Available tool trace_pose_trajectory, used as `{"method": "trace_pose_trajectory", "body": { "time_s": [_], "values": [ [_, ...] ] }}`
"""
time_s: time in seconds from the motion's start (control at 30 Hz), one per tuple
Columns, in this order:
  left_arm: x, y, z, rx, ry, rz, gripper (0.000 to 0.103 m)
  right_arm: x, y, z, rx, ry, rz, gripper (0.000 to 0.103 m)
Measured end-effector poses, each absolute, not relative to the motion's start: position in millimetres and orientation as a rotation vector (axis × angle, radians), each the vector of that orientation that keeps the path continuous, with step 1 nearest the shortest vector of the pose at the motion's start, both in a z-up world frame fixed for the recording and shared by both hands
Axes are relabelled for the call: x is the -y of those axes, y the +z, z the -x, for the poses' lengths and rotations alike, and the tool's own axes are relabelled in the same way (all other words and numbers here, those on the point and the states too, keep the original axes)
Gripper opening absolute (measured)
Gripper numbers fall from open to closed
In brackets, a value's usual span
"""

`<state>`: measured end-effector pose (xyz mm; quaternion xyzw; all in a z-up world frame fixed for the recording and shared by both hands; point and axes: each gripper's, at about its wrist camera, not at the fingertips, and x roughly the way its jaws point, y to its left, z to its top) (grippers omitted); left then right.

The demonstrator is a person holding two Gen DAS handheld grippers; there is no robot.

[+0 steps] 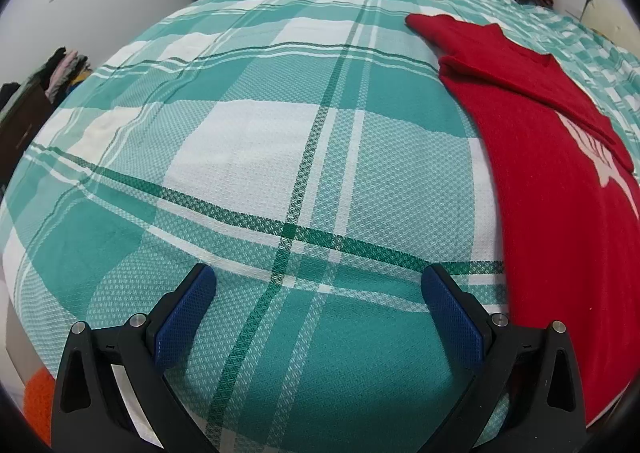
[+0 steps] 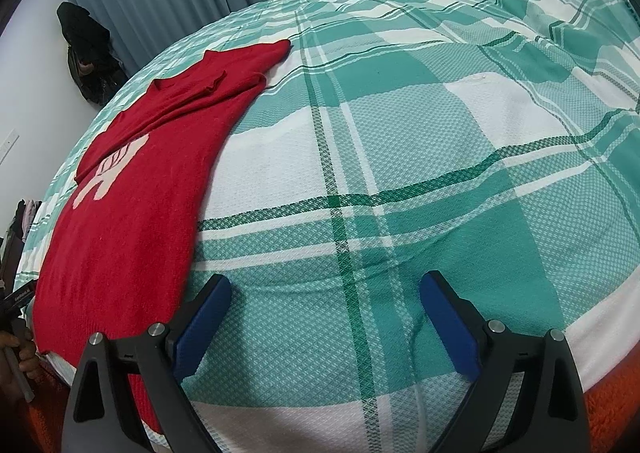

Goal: Fold small clothes

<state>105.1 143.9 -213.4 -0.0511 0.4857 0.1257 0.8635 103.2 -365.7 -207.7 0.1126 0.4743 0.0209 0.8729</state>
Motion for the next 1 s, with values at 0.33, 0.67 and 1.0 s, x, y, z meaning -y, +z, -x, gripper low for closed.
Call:
{"method": "trace_pose_trajectory", "body": {
  "time_s": [0.33, 0.67, 1.0],
  "values": [
    [-143, -213, -105, -1.02, 0.264, 0.104, 0.102, 363, -207, -104, -0.994, 0.051, -0.238, 0.098],
    [-158, -161, -46, -1.053, -0.074, 0.476, 0.093, 366, -161, -73, -1.055, 0.334, -0.41, 0.089],
    [-97, -185, -39, -1.191, -0.289, 0.446, 0.074, 316, -195, -79, -1.202, 0.603, -0.494, 0.068]
  ]
}}
